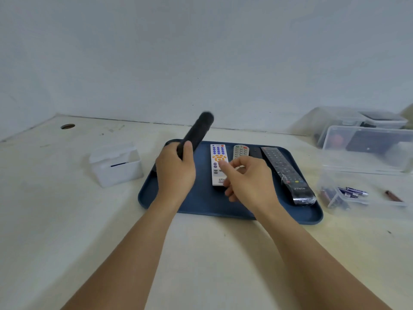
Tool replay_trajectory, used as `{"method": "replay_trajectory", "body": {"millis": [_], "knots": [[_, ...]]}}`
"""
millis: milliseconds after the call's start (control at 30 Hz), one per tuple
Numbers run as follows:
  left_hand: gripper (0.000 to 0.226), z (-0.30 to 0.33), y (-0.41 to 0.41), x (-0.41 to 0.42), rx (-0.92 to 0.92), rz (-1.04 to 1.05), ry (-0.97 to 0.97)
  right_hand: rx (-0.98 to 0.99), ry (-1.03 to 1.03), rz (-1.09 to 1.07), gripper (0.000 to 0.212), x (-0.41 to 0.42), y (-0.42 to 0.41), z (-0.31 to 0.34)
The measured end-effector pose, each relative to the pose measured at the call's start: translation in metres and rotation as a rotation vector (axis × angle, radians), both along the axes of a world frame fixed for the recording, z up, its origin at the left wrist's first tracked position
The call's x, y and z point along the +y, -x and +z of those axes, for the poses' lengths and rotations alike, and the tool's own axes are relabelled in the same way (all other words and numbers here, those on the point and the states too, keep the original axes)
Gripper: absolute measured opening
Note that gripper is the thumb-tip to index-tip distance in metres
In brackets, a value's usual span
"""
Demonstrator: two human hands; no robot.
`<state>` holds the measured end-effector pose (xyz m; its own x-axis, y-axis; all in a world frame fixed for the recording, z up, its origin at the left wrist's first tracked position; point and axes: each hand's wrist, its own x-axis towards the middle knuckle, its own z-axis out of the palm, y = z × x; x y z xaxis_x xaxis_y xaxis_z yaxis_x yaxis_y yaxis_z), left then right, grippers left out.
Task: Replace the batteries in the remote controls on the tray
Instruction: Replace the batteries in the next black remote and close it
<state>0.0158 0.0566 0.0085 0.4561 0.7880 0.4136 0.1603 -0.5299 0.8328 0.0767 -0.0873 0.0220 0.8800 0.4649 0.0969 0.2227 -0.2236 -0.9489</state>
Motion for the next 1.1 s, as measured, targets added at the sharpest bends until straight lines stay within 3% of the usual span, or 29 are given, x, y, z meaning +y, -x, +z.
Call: {"method": "replay_trajectory", "body": {"millis": [67,133,233,333,400,500,633,733,867,967,1033,1100], "knots": [[0.027,0.017,0.008,-0.007,-0.236,-0.380,0.512,0.141,-0.184,0.058,0.030,-0.001,-0.005,0.009],[0.023,0.022,0.014,-0.014,-0.166,-0.651,0.738,0.266,-0.343,0.103,0.034,-0.006,-0.011,0.019],[0.020,0.014,0.012,-0.024,0.030,-0.684,0.650,0.327,-0.484,0.067,0.026,-0.018,-0.020,0.025],[0.030,0.010,0.008,-0.024,-0.048,-0.495,0.554,0.392,-0.480,0.105,0.017,-0.027,-0.027,0.022],[0.033,0.010,0.010,-0.018,-0.135,-0.437,0.508,0.430,-0.382,0.186,0.024,-0.031,-0.032,0.020],[0.025,0.012,0.015,-0.014,-0.131,-0.433,0.426,0.445,-0.258,0.246,0.034,-0.035,-0.037,0.019],[0.022,0.013,0.015,-0.013,-0.108,-0.461,0.409,0.442,-0.256,0.251,0.034,-0.035,-0.041,0.017],[0.020,0.015,0.015,-0.011,-0.119,-0.480,0.456,0.418,-0.224,0.284,0.031,-0.039,-0.043,0.018],[0.018,0.016,0.013,-0.011,-0.302,-0.436,0.638,0.384,0.012,0.493,0.017,-0.041,-0.033,0.021],[0.026,0.019,0.012,-0.020,-0.401,-0.582,0.854,0.284,0.231,0.699,0.031,-0.032,-0.013,0.018],[0.029,0.021,0.014,-0.026,-0.349,-0.651,0.855,0.174,0.232,0.608,0.045,-0.026,-0.008,0.021],[0.027,0.020,0.017,-0.031,-0.143,-0.668,0.658,0.096,0.075,0.366,0.046,-0.025,-0.015,0.024]]}}
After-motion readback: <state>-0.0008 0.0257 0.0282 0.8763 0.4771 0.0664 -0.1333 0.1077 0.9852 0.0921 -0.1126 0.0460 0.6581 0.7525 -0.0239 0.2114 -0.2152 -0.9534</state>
